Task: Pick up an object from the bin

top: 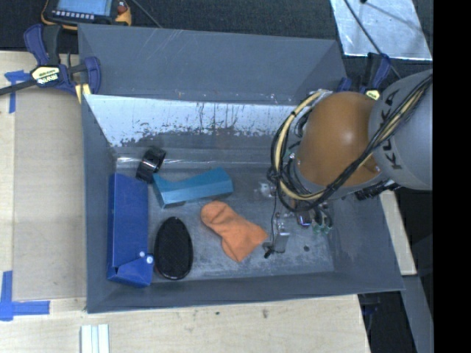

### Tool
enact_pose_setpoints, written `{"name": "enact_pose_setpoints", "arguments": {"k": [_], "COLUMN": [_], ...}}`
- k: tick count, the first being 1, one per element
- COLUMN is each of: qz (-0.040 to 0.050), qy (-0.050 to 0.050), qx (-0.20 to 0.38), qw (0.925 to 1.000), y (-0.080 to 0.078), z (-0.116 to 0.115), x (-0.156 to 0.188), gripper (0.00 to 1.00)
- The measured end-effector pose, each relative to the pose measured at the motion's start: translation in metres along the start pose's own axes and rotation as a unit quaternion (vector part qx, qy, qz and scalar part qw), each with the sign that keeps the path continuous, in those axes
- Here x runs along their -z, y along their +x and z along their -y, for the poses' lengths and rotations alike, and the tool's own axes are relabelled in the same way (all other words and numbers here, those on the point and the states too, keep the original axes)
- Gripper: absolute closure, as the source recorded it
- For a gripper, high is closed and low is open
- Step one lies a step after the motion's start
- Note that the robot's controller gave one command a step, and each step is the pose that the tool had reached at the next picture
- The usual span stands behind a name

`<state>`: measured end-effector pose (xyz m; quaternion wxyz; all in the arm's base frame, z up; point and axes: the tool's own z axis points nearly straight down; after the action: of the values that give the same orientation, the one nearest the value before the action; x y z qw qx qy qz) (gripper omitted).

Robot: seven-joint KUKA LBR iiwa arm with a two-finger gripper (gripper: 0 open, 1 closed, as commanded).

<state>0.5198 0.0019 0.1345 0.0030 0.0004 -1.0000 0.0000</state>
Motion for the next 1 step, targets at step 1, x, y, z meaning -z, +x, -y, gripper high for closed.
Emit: {"name": "enact_pose_setpoints", "arguments": {"k": [1], "qz": [0.0042], "qy": [0.0], "qx": [0.0], "qw": [1.0], "y": [-0.0018], "z": [0.0], "x": [0.0045], "gripper": [0.0]}}
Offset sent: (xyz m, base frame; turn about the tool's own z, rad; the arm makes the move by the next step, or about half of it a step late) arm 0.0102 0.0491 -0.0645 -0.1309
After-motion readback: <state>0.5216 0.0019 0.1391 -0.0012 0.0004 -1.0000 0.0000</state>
